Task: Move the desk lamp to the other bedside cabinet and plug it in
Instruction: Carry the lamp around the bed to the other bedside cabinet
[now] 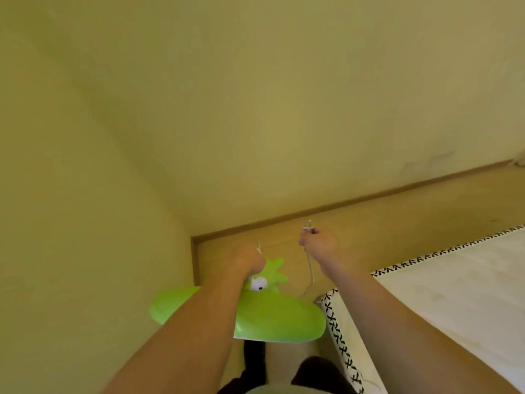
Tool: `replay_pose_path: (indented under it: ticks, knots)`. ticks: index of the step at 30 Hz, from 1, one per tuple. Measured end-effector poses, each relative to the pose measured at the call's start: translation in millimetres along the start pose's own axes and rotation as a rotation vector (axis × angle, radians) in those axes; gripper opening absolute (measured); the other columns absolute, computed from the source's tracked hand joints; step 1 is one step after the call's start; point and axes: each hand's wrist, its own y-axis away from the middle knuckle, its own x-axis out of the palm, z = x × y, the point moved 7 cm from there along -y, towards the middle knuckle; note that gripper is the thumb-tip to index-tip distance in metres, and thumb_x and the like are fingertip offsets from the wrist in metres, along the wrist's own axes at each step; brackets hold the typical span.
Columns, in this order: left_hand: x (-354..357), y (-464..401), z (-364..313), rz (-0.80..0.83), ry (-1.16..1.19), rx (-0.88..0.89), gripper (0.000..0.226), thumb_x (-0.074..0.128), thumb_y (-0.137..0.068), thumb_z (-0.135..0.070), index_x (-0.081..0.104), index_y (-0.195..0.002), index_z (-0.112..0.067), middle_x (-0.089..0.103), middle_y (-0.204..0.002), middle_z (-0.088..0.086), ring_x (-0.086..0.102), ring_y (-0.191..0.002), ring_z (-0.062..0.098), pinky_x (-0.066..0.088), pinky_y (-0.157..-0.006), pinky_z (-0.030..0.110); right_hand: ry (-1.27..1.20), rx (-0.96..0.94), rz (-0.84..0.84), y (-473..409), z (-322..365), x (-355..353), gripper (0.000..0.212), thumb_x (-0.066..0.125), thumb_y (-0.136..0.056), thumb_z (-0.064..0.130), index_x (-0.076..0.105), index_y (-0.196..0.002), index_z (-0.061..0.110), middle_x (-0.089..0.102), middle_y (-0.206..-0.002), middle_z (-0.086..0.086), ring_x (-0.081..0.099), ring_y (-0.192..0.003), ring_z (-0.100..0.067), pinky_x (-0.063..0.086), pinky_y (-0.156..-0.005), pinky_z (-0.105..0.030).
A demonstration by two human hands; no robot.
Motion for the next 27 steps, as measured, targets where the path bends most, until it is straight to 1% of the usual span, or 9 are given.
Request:
replay_pose_path:
  ticks: [4, 7, 9, 13, 15, 18, 22, 24, 27]
  knots:
    - [-35, -62, -56, 0.037, -0.094, 0.075, 0.039, 0.042, -0.094, -0.017, 0.055, -0.126, 0.003, 0.053, -0.136, 0.021, 0.051, -0.124, 0.034, 0.041, -0.101, 0.036, 0.036, -0.014, -0.032, -51, 50, -6, 0.024, 0.045, -0.097, 0.021, 0.058, -0.082, 0.007, 0.060, -0.092, -0.020, 0.051, -0.082, -0.025, 0.044, -0.078, -0.041]
    - [-49, -104, -100, 0.055, -0.186, 0.109, 0.038, 0.046, -0.090, -0.021, 0.061, -0.118, 0.000, 0.058, -0.131, 0.019, 0.056, -0.118, 0.033, 0.047, -0.098, 0.037, -0.039, 0.023, -0.109, -99, 67, -27, 0.030, 0.047, -0.096, 0.018, 0.062, -0.078, -0.002, 0.054, -0.083, -0.018, 0.047, -0.069, -0.023, 0.038, -0.062, -0.032]
    - [-50, -128, -128, 0.106, -0.221, 0.145, 0.036, 0.045, -0.089, -0.018, 0.063, -0.114, 0.000, 0.061, -0.127, 0.020, 0.058, -0.114, 0.034, 0.048, -0.095, 0.037, -0.058, 0.050, -0.132, -129, 75, -41, 0.032, 0.048, -0.095, 0.017, 0.063, -0.088, -0.010, 0.052, -0.082, -0.016, 0.044, -0.065, -0.021, 0.032, -0.058, -0.029]
    - [-54, -180, -196, 0.137, -0.253, 0.186, 0.032, 0.048, -0.087, -0.016, 0.066, -0.107, 0.001, 0.066, -0.117, 0.019, 0.063, -0.106, 0.032, 0.050, -0.087, 0.034, -0.032, 0.062, -0.180, -198, 97, -79, 0.036, 0.050, -0.095, 0.020, 0.065, -0.101, -0.012, 0.065, -0.094, -0.028, 0.051, -0.077, -0.025, 0.038, -0.069, -0.032]
    - [-55, -198, -239, 0.158, -0.298, 0.226, 0.032, 0.049, -0.087, -0.017, 0.065, -0.110, 0.000, 0.066, -0.118, 0.018, 0.063, -0.106, 0.032, 0.050, -0.085, 0.033, -0.024, 0.087, -0.220, -228, 107, -108, 0.035, 0.051, -0.094, 0.022, 0.067, -0.099, -0.009, 0.068, -0.102, -0.026, 0.054, -0.079, -0.025, 0.043, -0.072, -0.036]
    - [-58, -222, -301, 0.169, -0.339, 0.288, 0.037, 0.052, -0.086, -0.019, 0.062, -0.115, 0.000, 0.063, -0.124, 0.018, 0.061, -0.111, 0.032, 0.049, -0.086, 0.033, -0.045, 0.120, -0.280, -266, 114, -147, 0.034, 0.052, -0.092, 0.025, 0.068, -0.095, -0.005, 0.066, -0.097, -0.022, 0.055, -0.081, -0.027, 0.047, -0.078, -0.039]
    - [-51, -247, -368, 0.210, -0.400, 0.367, 0.034, 0.052, -0.085, -0.016, 0.062, -0.114, -0.002, 0.063, -0.124, 0.018, 0.061, -0.110, 0.032, 0.047, -0.084, 0.031, -0.183, 0.200, -0.343, -293, 110, -194, 0.029, 0.052, -0.094, 0.024, 0.066, -0.093, -0.001, 0.068, -0.095, -0.020, 0.054, -0.075, -0.024, 0.044, -0.075, -0.035]
    - [-40, -258, -402, 0.226, -0.432, 0.405, 0.036, 0.051, -0.087, -0.016, 0.060, -0.118, -0.001, 0.060, -0.127, 0.018, 0.059, -0.113, 0.032, 0.047, -0.088, 0.032, -0.233, 0.256, -0.378, -300, 103, -220, 0.026, 0.051, -0.094, 0.023, 0.065, -0.087, 0.003, 0.069, -0.102, -0.024, 0.053, -0.078, -0.025, 0.049, -0.083, -0.042]
    - [-17, -270, -453, 0.271, -0.476, 0.472, 0.037, 0.049, -0.088, -0.017, 0.058, -0.120, -0.001, 0.059, -0.129, 0.018, 0.057, -0.116, 0.032, 0.046, -0.092, 0.033, -0.278, 0.311, -0.455, -311, 95, -263, 0.031, 0.051, -0.094, 0.023, 0.066, -0.100, -0.002, 0.067, -0.099, -0.020, 0.054, -0.083, -0.026, 0.047, -0.094, -0.046]
